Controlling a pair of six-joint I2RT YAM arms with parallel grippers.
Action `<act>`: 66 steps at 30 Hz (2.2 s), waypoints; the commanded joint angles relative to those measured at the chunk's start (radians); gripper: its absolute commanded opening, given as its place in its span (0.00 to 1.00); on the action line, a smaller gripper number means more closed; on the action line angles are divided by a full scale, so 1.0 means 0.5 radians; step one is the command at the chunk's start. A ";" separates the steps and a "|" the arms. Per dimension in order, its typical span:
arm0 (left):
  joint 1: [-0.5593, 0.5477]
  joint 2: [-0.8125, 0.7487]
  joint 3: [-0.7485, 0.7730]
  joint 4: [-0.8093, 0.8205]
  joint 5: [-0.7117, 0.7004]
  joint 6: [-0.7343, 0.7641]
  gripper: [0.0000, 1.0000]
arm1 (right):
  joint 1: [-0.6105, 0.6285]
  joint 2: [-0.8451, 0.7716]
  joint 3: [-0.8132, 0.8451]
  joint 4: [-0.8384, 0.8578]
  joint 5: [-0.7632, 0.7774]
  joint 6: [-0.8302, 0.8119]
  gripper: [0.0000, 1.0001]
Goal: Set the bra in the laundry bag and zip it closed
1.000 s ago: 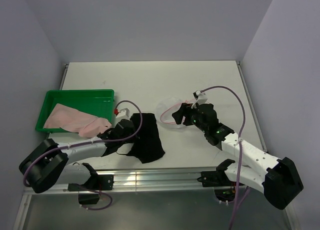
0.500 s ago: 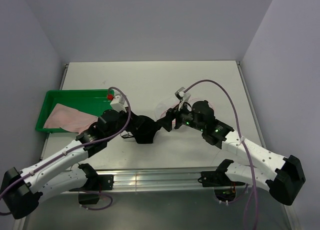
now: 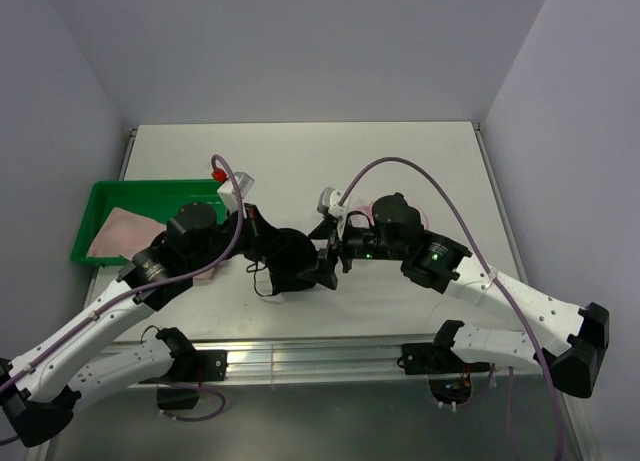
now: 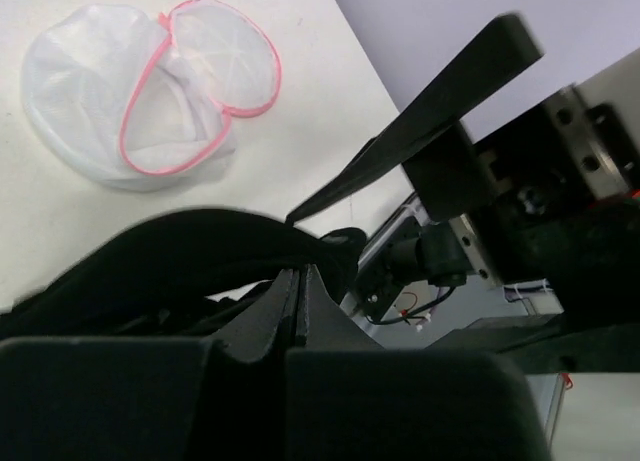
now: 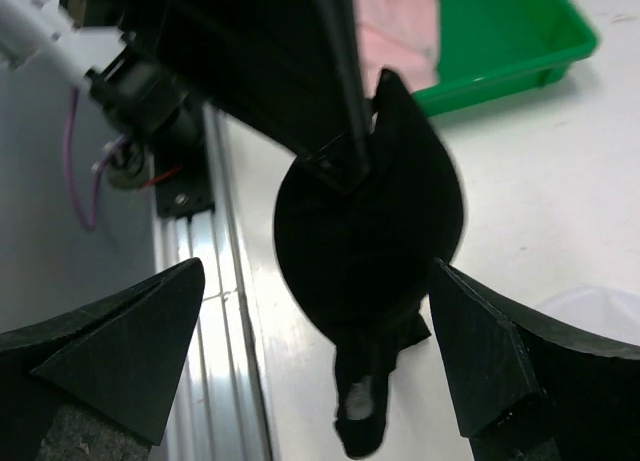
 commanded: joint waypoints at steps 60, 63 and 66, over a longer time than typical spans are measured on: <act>0.038 1.788 0.531 0.627 -0.225 0.503 0.57 | -0.875 -0.694 -0.234 0.262 1.003 0.732 0.00; 0.044 1.852 0.577 0.627 -0.289 0.512 0.51 | -0.875 -0.691 -0.274 0.311 0.942 0.744 0.00; 0.053 1.868 0.577 0.700 -0.302 0.482 0.26 | -0.875 -0.697 -0.319 0.311 0.874 0.756 0.00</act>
